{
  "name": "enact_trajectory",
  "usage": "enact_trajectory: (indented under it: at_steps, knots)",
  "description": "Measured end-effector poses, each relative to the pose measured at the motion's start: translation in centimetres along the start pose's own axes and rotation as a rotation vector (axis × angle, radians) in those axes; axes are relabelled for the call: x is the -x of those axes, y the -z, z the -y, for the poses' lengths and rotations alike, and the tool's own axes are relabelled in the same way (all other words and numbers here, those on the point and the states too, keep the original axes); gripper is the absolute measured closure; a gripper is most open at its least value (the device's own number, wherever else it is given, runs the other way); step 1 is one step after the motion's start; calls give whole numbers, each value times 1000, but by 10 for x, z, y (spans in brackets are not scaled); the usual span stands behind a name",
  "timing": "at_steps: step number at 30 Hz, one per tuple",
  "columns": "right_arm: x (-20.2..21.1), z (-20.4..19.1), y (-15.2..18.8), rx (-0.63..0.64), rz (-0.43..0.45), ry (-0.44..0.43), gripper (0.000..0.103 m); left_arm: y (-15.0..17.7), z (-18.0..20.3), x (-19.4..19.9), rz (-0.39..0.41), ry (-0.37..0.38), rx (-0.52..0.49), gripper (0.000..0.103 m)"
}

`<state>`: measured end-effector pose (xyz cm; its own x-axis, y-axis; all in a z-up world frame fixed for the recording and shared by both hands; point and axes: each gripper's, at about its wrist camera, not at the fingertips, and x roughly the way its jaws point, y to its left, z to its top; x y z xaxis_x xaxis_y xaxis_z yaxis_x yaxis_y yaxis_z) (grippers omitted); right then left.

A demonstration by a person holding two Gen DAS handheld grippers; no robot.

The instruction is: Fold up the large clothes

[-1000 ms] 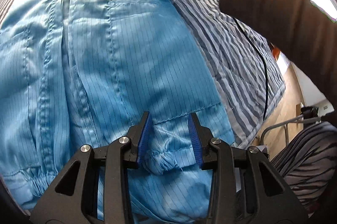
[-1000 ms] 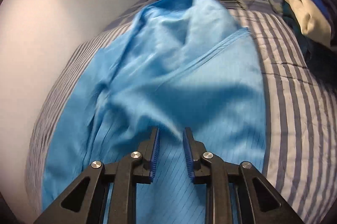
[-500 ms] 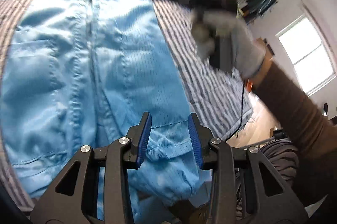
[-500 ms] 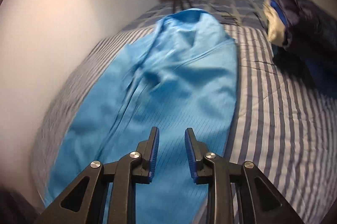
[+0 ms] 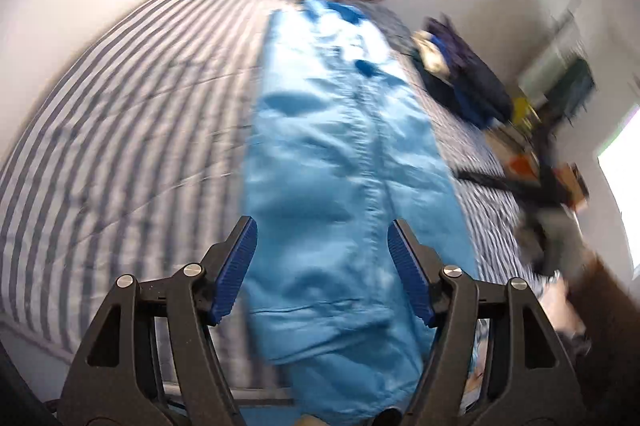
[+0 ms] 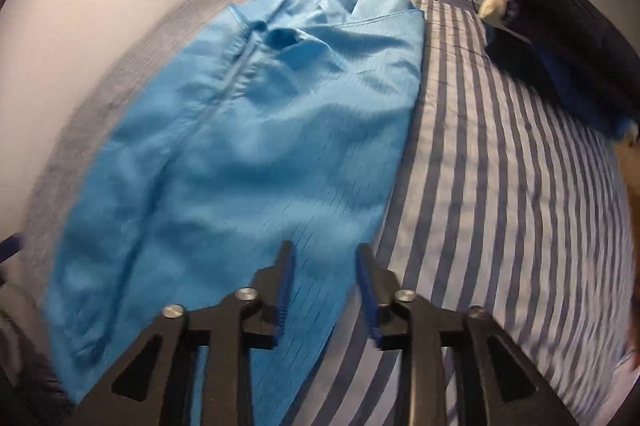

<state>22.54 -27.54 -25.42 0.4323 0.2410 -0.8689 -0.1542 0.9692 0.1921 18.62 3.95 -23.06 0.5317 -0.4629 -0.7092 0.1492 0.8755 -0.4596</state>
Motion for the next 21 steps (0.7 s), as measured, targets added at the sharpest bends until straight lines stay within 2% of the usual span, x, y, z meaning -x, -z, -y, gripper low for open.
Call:
enact_trajectory:
  at_steps: [3,6,11,13,14,15,16,17,19,21]
  knots:
    - [15,7,28,-108,9,-105,57,5,-36,-2,-28,30,127,34]
    - [17,13,65,-203,0,-208,56,13,-64,-17,-94,93,257,34]
    - [1,6,110,-269,-56,-301,56,28,-75,-44,-180,161,353,36]
    - [-4,1,123,-288,-56,-353,58,32,-72,-52,-202,179,356,47]
    - [-4,-1,126,-291,-41,-370,58,32,-69,-53,-205,179,348,56]
    - [-5,-2,126,-296,-44,-399,65,32,-65,-57,-217,182,327,79]
    - [-7,-4,127,-302,-54,-423,82,33,-61,-59,-231,176,317,94]
    - [-10,-6,127,-304,-62,-422,87,35,-57,-63,-243,153,305,101]
    - [-10,-9,124,-279,-65,-396,100,37,-49,-62,-229,155,294,101]
    - [-5,-5,123,-281,-62,-384,102,36,-42,-58,-220,170,278,101]
